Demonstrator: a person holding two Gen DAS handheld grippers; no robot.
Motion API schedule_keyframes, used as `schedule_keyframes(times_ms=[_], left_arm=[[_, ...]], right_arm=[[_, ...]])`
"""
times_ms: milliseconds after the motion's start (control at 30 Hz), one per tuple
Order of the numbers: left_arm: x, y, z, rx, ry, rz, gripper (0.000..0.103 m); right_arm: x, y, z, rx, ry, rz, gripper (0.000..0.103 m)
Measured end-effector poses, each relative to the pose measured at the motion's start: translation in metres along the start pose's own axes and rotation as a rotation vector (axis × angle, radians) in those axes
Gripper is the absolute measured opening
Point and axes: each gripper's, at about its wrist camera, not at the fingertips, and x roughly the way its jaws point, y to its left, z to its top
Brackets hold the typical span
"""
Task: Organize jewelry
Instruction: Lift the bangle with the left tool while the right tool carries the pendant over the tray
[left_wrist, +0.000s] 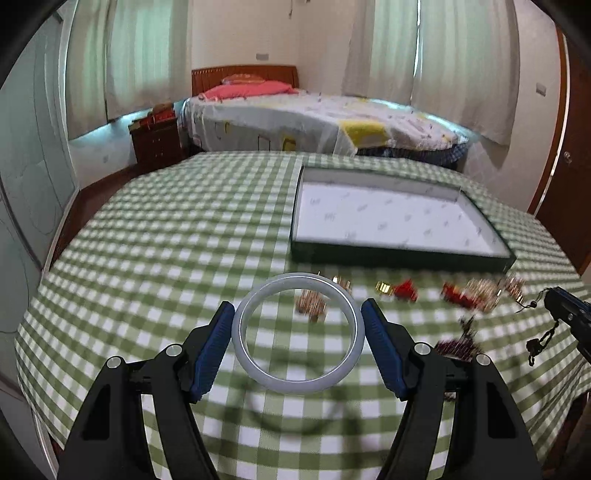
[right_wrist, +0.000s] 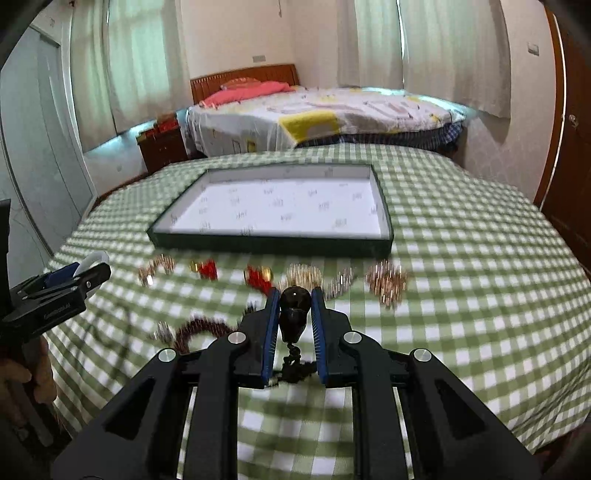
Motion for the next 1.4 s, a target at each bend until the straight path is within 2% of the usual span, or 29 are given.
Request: schedule_keyframes(times_ms=[333,500,633,767,967,1067,1233,1400], left_arm=[[-0.008,-0.026,0.072,0.047,-0.132,-0.05,0.068],[0.011,-0.04,0.113,0.07,-0.199,-0.059,0.068],[0.042,-0.053,0.139,0.075,-0.201,-0.07,0.068],[0.084,-0.065,0.152,0.091,-0.163,-0.06,0.068],[0.164,-0.076,0.152,0.106,-0.018,-0.039,0.068],[0.19,-0.078,0.151,0.117,0.035,-0.024,0.068],[0.218,-0.085,0.151,0.138,0.105,-0.002,0.068],[0.241,-0.083,0.151,0.124,0.209,-0.008,0.068]], right_arm=[[0.001,-0.002,0.092,-0.024,-0.169,0.03,0.017],[0.026,-0.007,0.135,-0.035,-0.212,0.04,0.017],[0.057,-0.016,0.155,-0.035,-0.201,0.046,0.017],[0.105,-0.028,0.161,-0.025,-0.137,0.034,0.018],[0.182,-0.05,0.151,0.002,0.02,0.007,0.018],[0.213,-0.057,0.15,0.019,0.09,-0.004,0.018],[0.249,-0.065,0.149,0.026,0.187,-0.015,0.018],[0.272,-0.071,0.15,0.058,0.27,0.001,0.018]])
